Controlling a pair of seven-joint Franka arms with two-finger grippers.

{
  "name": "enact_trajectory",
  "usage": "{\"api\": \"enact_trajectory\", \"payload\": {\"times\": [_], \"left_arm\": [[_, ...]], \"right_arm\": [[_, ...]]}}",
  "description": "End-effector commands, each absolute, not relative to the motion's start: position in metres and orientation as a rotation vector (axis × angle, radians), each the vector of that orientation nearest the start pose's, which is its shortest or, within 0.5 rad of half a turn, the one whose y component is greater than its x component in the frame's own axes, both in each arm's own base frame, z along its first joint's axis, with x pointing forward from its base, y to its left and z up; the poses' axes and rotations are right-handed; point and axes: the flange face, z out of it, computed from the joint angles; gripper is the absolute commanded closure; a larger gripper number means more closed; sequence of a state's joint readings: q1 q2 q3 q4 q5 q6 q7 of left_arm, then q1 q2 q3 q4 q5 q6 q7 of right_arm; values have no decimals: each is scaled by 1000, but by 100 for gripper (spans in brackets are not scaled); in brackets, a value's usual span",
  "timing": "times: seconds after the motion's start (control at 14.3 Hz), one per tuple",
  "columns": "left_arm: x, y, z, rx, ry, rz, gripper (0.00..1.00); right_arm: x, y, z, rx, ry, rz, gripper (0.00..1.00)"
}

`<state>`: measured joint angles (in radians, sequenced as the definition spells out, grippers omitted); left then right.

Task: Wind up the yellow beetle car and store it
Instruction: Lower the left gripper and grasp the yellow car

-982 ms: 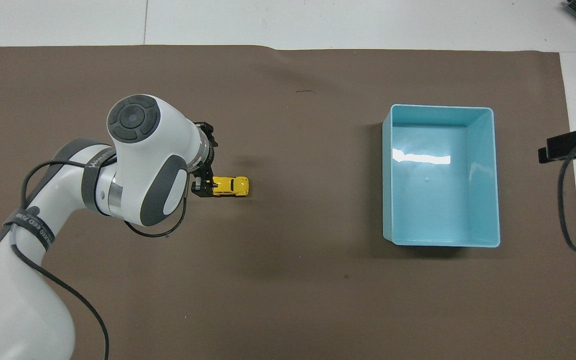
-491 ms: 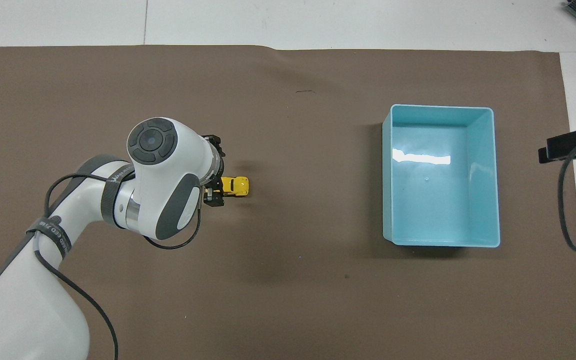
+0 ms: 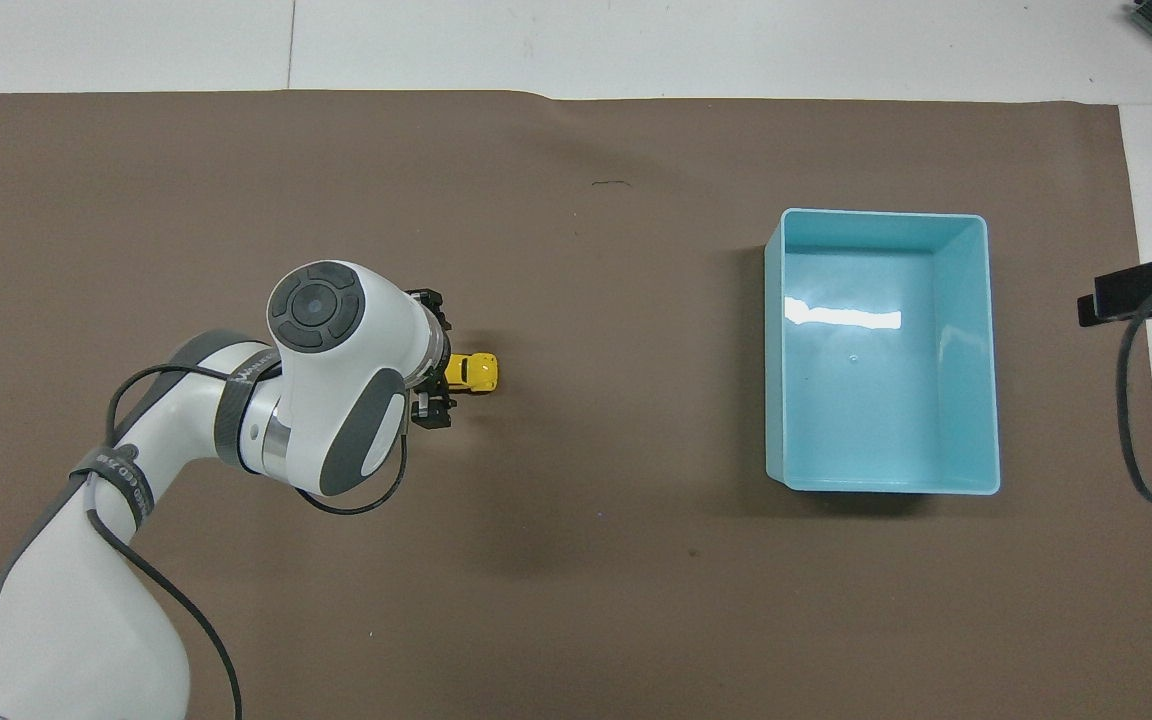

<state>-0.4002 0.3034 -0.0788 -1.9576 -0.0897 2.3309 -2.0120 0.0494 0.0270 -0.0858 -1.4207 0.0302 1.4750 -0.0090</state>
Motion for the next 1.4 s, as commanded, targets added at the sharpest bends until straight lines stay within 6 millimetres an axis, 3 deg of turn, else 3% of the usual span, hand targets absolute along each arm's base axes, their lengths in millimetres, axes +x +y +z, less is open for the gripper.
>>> {"api": "enact_trajectory", "payload": {"times": [0.0, 0.07, 0.14, 0.42, 0.49, 0.56, 0.98, 1.33], "left_arm": [[542, -284, 318, 2101, 2207, -82, 0], [542, -285, 314, 2097, 2214, -83, 0], [542, -286, 313, 2099, 2213, -84, 6], [544, -280, 312, 2092, 2229, -84, 63], [544, -279, 311, 2090, 2230, -84, 75], [545, -278, 311, 2090, 2230, -84, 81], [550, -268, 310, 2103, 2225, -64, 82], [565, -226, 306, 2103, 2251, -41, 82]], "right_arm": [[549, -19, 672, -3115, 58, -54, 0], [549, -19, 672, -3115, 58, -54, 0], [549, -18, 672, -3115, 55, -53, 0], [549, -19, 672, -3115, 58, -54, 0], [549, -20, 672, -3115, 60, -54, 0], [549, -20, 672, -3118, 61, -53, 0], [549, -20, 672, -3118, 61, -53, 0], [549, -20, 672, -3118, 61, -54, 0]]}}
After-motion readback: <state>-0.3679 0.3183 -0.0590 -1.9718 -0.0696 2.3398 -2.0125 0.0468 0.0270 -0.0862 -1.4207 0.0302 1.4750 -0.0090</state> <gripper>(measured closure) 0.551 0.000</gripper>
